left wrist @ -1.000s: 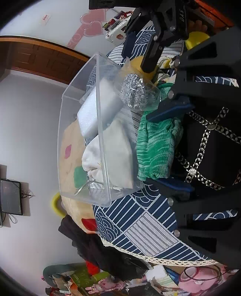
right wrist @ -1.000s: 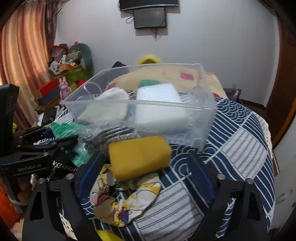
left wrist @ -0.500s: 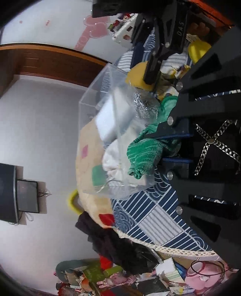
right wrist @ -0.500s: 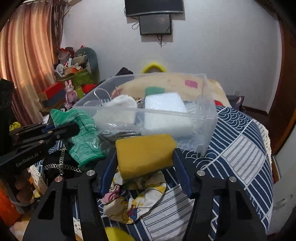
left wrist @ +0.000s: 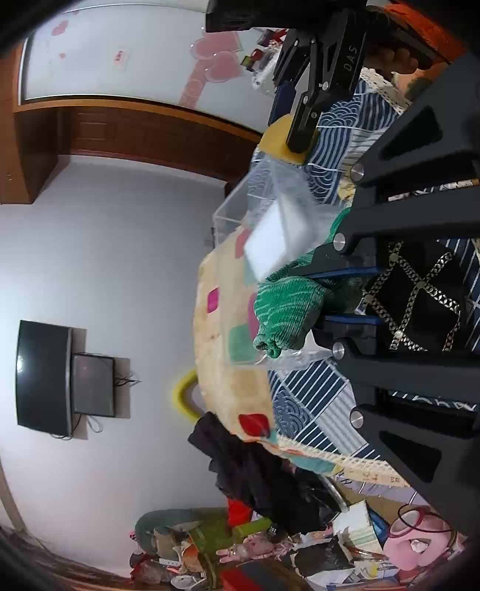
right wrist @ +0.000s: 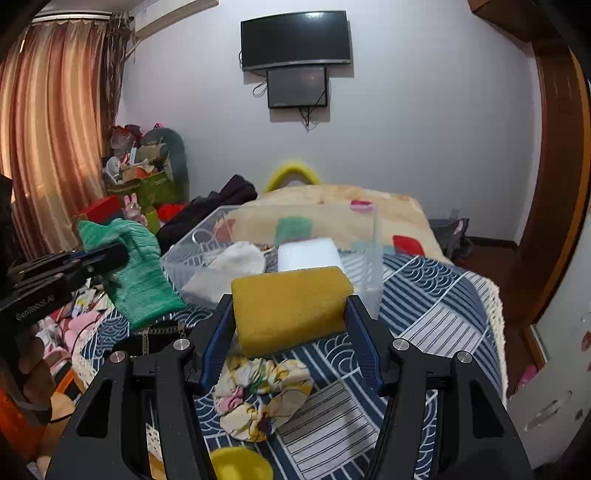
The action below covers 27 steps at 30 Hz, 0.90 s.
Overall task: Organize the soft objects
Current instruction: 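Grasp the green knitted cloth with the left gripper while the right gripper grasps the yellow sponge, then lower the sponge into the box with the right gripper while the left gripper drops the green cloth in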
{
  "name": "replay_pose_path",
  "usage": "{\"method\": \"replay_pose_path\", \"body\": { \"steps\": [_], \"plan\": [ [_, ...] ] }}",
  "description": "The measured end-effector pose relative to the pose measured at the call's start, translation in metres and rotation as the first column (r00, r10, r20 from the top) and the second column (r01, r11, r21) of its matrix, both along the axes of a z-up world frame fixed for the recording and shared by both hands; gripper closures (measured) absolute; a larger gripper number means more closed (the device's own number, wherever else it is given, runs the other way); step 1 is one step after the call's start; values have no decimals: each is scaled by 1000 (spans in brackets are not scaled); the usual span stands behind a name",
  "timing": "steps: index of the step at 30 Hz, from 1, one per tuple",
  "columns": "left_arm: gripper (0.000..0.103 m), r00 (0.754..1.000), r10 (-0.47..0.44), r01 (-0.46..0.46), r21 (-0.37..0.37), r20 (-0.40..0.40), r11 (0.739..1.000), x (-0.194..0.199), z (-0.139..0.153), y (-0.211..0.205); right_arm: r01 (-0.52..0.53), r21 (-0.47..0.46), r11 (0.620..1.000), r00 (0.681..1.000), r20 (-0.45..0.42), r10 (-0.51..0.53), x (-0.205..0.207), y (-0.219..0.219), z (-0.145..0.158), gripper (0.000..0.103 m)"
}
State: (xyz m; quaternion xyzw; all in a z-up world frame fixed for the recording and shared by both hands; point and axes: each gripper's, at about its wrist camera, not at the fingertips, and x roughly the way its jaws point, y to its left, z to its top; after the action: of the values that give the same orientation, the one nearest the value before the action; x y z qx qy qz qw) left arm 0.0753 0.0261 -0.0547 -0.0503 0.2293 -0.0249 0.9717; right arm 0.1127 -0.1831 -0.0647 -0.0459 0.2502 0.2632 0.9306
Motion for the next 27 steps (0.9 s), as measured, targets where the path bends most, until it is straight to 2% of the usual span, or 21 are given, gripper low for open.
{"method": "replay_pose_path", "body": {
  "steps": [7,15,22,27],
  "plan": [
    [88,997,41,-41,-1,68,999,0,22,10,35,15,999,999,25,-36,9,2,14,47],
    [88,992,77,-78,7,102,997,31,30,16,51,21,998,996,71,-52,22,11,29,47],
    [88,992,96,-98,15,85,995,59,16,18,18,8,1000,999,34,-19,47,29,21,47],
    [88,996,87,-87,19,-6,996,86,-2,20,-8,-31,999,1000,-8,8,60,43,8,47]
  ]
}}
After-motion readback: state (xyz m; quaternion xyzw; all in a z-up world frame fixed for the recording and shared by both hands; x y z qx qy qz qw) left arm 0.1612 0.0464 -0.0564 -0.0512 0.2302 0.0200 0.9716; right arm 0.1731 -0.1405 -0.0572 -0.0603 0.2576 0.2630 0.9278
